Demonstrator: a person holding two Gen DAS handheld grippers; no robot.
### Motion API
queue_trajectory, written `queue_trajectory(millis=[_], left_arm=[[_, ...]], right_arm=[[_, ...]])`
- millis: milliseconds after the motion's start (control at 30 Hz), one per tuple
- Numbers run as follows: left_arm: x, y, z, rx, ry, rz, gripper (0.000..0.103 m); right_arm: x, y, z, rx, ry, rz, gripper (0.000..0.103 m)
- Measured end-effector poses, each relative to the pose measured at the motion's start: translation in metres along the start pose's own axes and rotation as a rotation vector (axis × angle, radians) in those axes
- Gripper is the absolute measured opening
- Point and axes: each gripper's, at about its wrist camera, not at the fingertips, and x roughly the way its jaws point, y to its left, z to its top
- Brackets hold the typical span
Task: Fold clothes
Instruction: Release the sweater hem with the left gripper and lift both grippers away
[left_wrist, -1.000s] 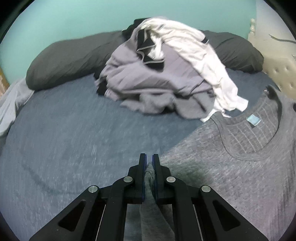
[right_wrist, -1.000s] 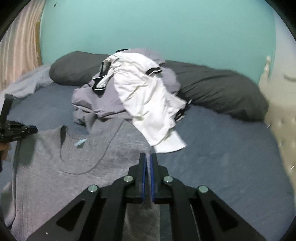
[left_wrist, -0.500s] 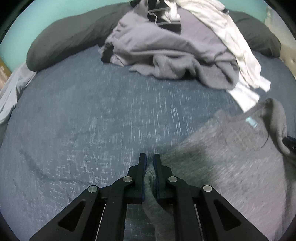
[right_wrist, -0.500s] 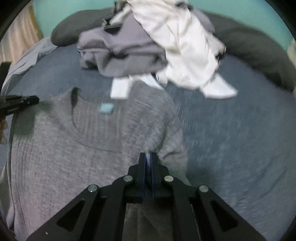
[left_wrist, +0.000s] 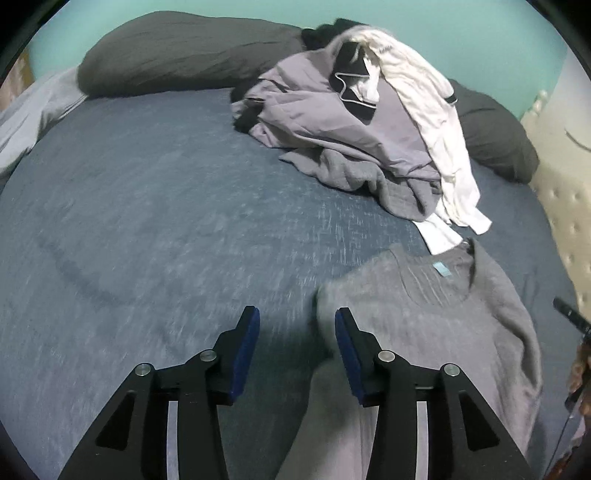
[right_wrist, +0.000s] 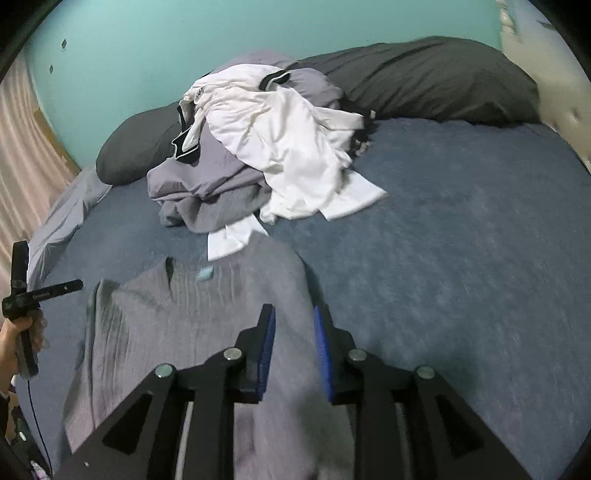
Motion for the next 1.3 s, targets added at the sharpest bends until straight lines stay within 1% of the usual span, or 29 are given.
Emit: queue_trajectory(millis=[67, 167, 233, 267, 333, 433, 600, 667, 733, 767, 800, 867, 1033, 1100, 1200, 1300], left_arm=[[-0.02, 0.006, -0.016, -0.01, 0.0, -0.014, 0.047], [-0.048, 0.012, -0.045, -0.013, 0.009, -0.035, 0.048], [-0.061, 0.013, -0.069, -0.006, 0.026, -0.041, 0.051], [-0.067, 0.015, -0.081, -0.006, 0.036, -0.04, 0.054], [-0.077, 0.018, -0.106, -0.01, 0.054, -0.038, 0.056], [-0.082, 0.022, -0.141, -0.031, 0.092, -0.049, 0.057], [-0.077, 0.022, -0.197, -0.049, 0.162, -0.062, 0.057], [-0.075, 0.019, -0.214, -0.05, 0.175, -0.065, 0.057], [-0.076, 0.018, -0.228, -0.066, 0.167, -0.053, 0.057], [-0.077, 0.018, -0.234, -0.079, 0.162, -0.051, 0.057], [-0.079, 0.015, -0.239, -0.093, 0.156, -0.064, 0.057], [-0.082, 0.008, -0.244, -0.099, 0.143, -0.075, 0.058], [-0.087, -0.032, -0.246, -0.04, 0.137, -0.118, 0.059], [-0.087, -0.05, -0.245, -0.011, 0.133, -0.127, 0.064], [-0.077, -0.075, -0.242, 0.071, 0.143, -0.092, 0.064], [-0.063, -0.081, -0.244, 0.077, 0.174, -0.089, 0.063]], right_arm=[[-0.018, -0.008, -0.019, 0.03, 0.012, 0.003, 0.023], [-0.045, -0.015, -0.059, 0.088, 0.038, 0.028, 0.024], [-0.059, -0.015, -0.09, 0.097, 0.072, 0.027, 0.024], [-0.064, -0.014, -0.105, 0.097, 0.093, 0.021, 0.024], [-0.073, -0.016, -0.128, 0.101, 0.12, 0.014, 0.024], [-0.091, -0.017, -0.159, 0.124, 0.129, 0.023, 0.024], [-0.113, -0.014, -0.193, 0.16, 0.119, 0.04, 0.024], [-0.121, -0.013, -0.204, 0.176, 0.114, 0.051, 0.024], [-0.129, -0.011, -0.215, 0.187, 0.11, 0.063, 0.024], [-0.132, -0.009, -0.22, 0.19, 0.109, 0.068, 0.024], [-0.133, -0.007, -0.223, 0.195, 0.108, 0.073, 0.024], [-0.135, -0.005, -0.229, 0.205, 0.109, 0.079, 0.024], [-0.132, 0.002, -0.236, 0.227, 0.108, 0.089, 0.024], [-0.131, 0.005, -0.236, 0.228, 0.107, 0.098, 0.024], [-0.132, 0.008, -0.237, 0.219, 0.107, 0.105, 0.024], [-0.135, 0.012, -0.238, 0.198, 0.108, 0.103, 0.024]])
